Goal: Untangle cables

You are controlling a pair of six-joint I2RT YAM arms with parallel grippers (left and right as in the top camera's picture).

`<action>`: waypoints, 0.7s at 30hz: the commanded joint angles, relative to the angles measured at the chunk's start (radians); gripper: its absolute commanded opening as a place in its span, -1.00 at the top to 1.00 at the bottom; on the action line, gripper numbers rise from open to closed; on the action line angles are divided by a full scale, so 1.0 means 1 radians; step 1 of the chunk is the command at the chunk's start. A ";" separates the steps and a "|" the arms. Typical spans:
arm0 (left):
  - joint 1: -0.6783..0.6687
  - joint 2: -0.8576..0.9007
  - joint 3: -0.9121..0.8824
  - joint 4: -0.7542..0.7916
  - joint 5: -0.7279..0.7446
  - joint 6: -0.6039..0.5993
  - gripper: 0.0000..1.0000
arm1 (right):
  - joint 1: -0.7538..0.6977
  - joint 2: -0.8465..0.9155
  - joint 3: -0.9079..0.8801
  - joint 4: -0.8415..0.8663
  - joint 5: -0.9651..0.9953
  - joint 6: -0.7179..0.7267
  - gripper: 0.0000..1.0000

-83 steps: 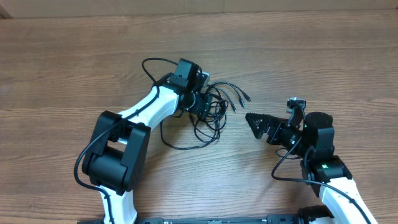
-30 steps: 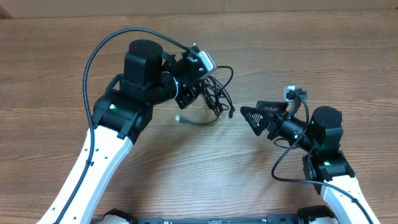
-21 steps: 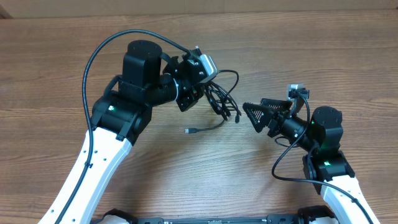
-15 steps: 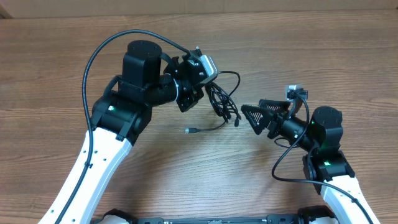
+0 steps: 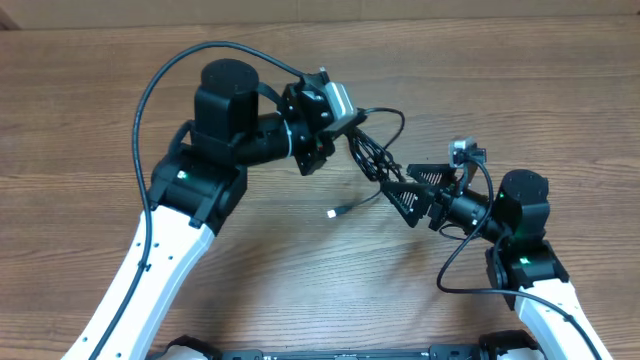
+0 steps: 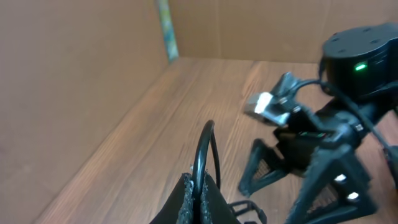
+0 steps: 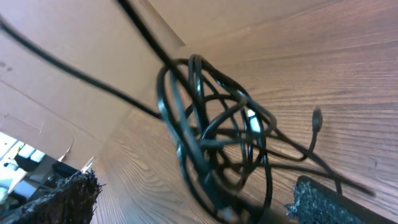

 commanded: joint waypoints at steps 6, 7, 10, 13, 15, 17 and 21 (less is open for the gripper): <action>-0.133 -0.016 0.023 0.073 0.044 -0.026 0.92 | 0.006 0.018 0.032 0.011 -0.009 -0.017 -1.00; -0.146 -0.016 0.023 0.082 0.044 -0.026 0.91 | 0.006 0.018 0.032 0.011 -0.006 -0.017 -0.99; -0.173 -0.016 0.023 0.090 0.043 -0.026 0.91 | 0.006 0.018 0.032 0.011 0.000 -0.017 -0.65; -0.177 -0.016 0.023 0.087 0.043 -0.026 0.91 | 0.006 0.018 0.032 0.011 0.000 -0.016 0.24; -0.174 -0.016 0.023 0.085 0.040 -0.026 0.78 | 0.006 0.018 0.032 0.011 -0.002 -0.009 0.64; -0.172 -0.016 0.023 0.080 0.030 -0.026 0.10 | 0.006 0.018 0.032 0.016 -0.011 -0.005 0.78; -0.173 -0.016 0.023 0.060 -0.039 -0.026 -0.99 | 0.006 0.018 0.032 0.078 -0.085 0.019 0.83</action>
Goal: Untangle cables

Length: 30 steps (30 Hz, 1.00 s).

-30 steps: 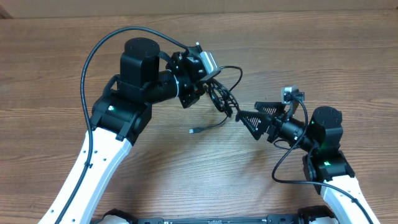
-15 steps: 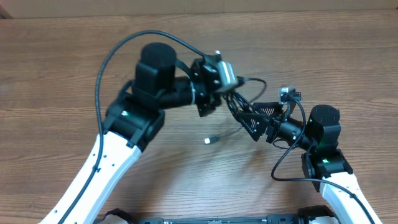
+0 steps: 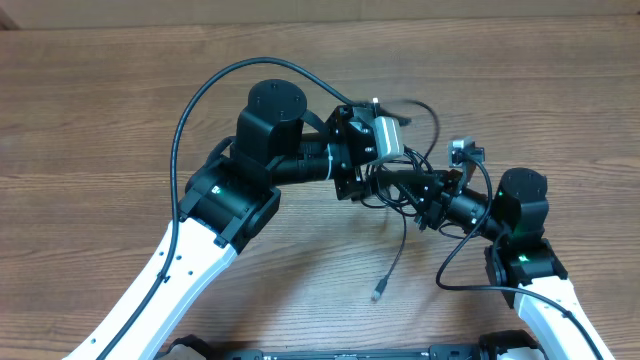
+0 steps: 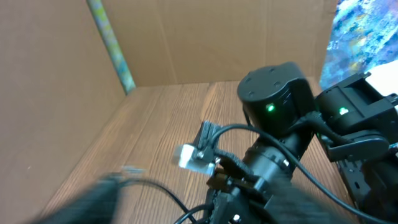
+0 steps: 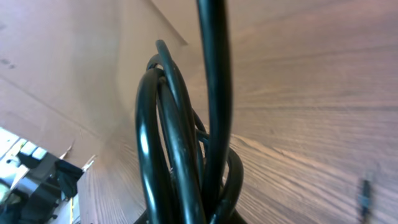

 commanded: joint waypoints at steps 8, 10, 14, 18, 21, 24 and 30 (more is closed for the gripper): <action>0.037 -0.016 0.023 -0.054 -0.290 -0.055 -0.99 | 0.005 -0.002 0.032 0.161 -0.158 0.074 0.84; 0.064 -0.016 0.023 -0.071 -0.375 -0.098 -0.99 | 0.005 -0.002 0.032 0.164 -0.161 0.074 0.84; 0.139 -0.016 0.023 -0.121 -0.482 -0.182 -0.99 | 0.005 -0.002 0.032 0.164 -0.161 0.074 0.84; 0.228 -0.017 0.023 -0.163 -0.486 -0.253 -0.99 | 0.005 -0.002 0.032 0.164 -0.159 0.073 0.84; 0.279 -0.019 0.023 -0.174 -0.485 -0.301 -0.99 | 0.003 -0.002 0.032 0.168 -0.158 0.073 0.84; 0.309 -0.019 0.023 -0.180 -0.440 -0.293 -0.99 | 0.003 -0.002 0.032 0.180 -0.157 0.074 0.84; 0.320 -0.019 0.023 -0.243 -0.273 -0.093 -0.99 | 0.003 -0.002 0.032 0.264 -0.193 0.106 0.84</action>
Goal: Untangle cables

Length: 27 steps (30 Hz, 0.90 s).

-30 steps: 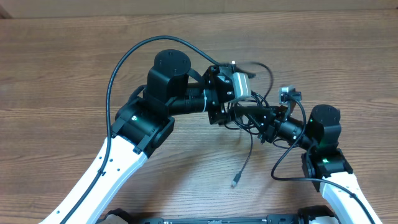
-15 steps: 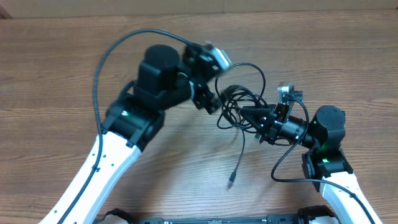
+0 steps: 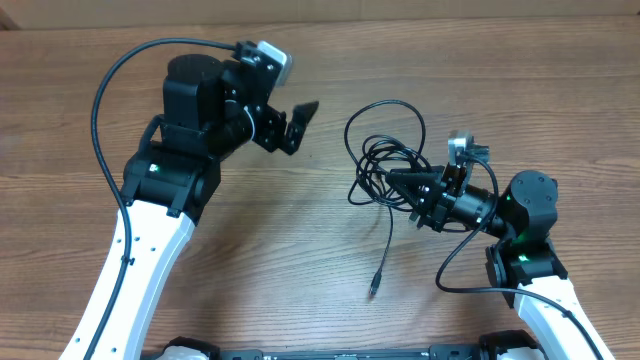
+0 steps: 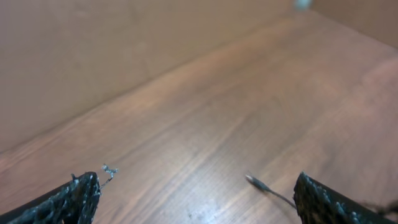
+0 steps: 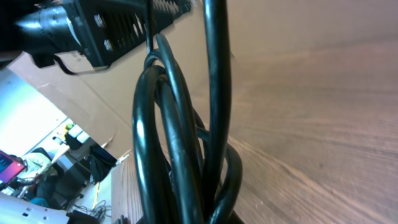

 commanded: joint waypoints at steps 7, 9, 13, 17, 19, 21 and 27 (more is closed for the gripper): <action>0.002 -0.019 0.023 -0.078 0.232 0.213 -0.91 | 0.003 -0.003 0.031 0.186 -0.081 0.097 0.84; 0.002 -0.019 0.023 -0.083 0.271 0.224 -0.84 | 0.003 -0.003 0.031 0.209 -0.081 0.098 0.84; 0.000 -0.017 0.023 -0.088 0.375 0.224 -0.79 | 0.003 -0.003 0.031 0.257 -0.081 0.105 0.84; 0.000 -0.010 0.023 -0.089 0.487 0.224 -0.65 | 0.003 -0.003 0.031 0.302 -0.080 0.105 0.84; 0.000 -0.008 0.023 -0.089 0.530 0.224 -0.61 | 0.003 -0.003 0.031 0.323 -0.080 0.105 0.85; 0.000 -0.008 0.023 -0.088 0.566 0.224 -0.58 | 0.003 -0.003 0.031 0.335 -0.080 0.105 0.85; -0.020 -0.008 0.023 -0.080 0.639 0.225 -0.59 | 0.003 -0.003 0.031 0.336 -0.080 0.105 0.86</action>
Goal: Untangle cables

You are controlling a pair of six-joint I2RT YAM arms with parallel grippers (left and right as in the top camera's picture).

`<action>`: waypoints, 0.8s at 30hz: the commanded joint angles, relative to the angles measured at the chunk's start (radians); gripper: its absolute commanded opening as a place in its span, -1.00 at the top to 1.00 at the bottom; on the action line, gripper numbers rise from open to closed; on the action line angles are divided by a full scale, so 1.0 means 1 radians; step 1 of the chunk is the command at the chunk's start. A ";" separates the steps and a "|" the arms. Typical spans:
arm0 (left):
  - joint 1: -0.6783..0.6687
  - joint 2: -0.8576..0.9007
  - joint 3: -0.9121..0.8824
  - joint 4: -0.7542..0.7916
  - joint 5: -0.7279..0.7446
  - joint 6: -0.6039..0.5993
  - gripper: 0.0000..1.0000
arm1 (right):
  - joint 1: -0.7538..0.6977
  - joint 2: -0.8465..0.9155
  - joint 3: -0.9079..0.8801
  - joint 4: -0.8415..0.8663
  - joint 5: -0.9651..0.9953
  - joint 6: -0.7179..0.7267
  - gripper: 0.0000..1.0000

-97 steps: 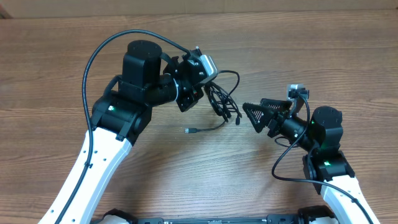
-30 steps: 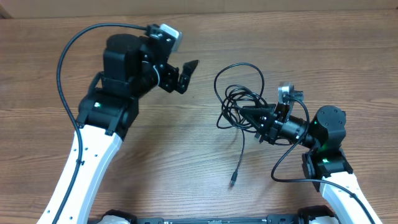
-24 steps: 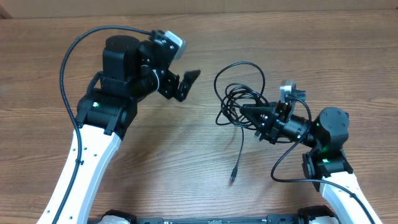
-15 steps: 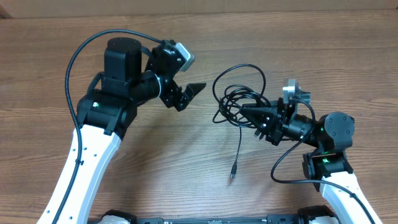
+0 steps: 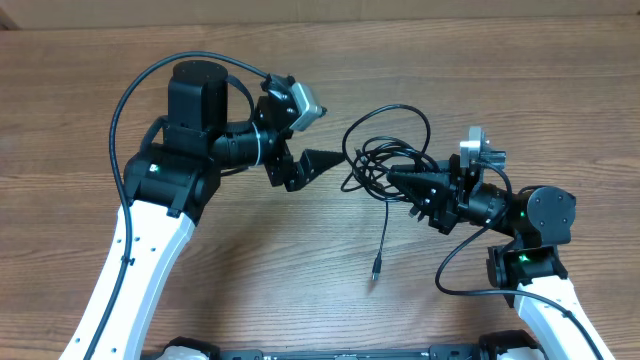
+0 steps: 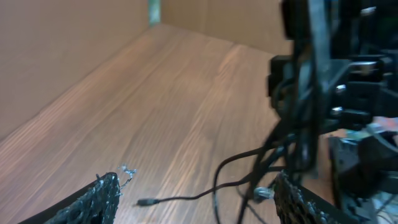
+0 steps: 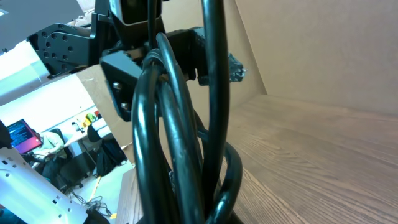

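A black tangle of cables (image 5: 385, 155) hangs from my right gripper (image 5: 402, 180), which is shut on the bundle. One loose end drops to a small plug (image 5: 377, 268) on the table. In the right wrist view the cable loops (image 7: 180, 124) fill the frame and hide the fingers. My left gripper (image 5: 318, 168) stands open just left of the tangle, pointing at it. In the left wrist view, between the left gripper's (image 6: 199, 202) two dark fingertips (image 6: 102, 196), a plug end (image 6: 146, 201) and blurred strands (image 6: 249, 168) show.
A wooden table (image 5: 500, 80) lies under everything. Brown cardboard walls (image 6: 56, 56) stand round it. Each arm's own black supply cable (image 5: 140, 85) arcs beside its body. The left arm (image 7: 149, 37) shows behind the loops in the right wrist view.
My left gripper, open and up at the left away from the cables, now sits lower and further right, close beside the tangle. The right gripper still holds the bundle, a little further right.
First my left gripper was shut on a cable loop, with the right gripper open round the tangle. Then both grippers met and the right was shut on the bundle. After that the left was open and away. Now it is back beside the tangle.
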 commanded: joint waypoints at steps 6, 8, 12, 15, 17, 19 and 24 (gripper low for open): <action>-0.085 -0.007 0.023 0.010 0.095 0.076 -0.79 | 0.003 -0.003 0.030 0.014 -0.006 0.008 0.86; -0.105 -0.006 0.023 0.011 0.087 0.084 -0.92 | 0.004 -0.003 0.030 0.014 -0.006 0.008 0.86; -0.126 0.006 0.023 0.012 0.008 0.083 -0.99 | 0.004 -0.003 0.029 0.016 -0.027 0.008 0.86; -0.126 0.016 0.023 0.012 -0.009 0.082 -0.99 | 0.004 -0.003 0.029 0.019 -0.047 0.008 0.86; -0.126 0.018 0.023 0.012 -0.010 0.082 -0.99 | 0.004 -0.003 0.030 0.031 -0.055 0.023 0.86; -0.126 0.024 0.022 0.013 -0.016 0.083 -0.99 | 0.004 -0.003 0.029 0.050 -0.073 0.023 0.86; -0.126 0.025 0.023 0.013 -0.054 0.082 -0.99 | 0.004 -0.003 0.030 0.059 -0.080 0.027 0.86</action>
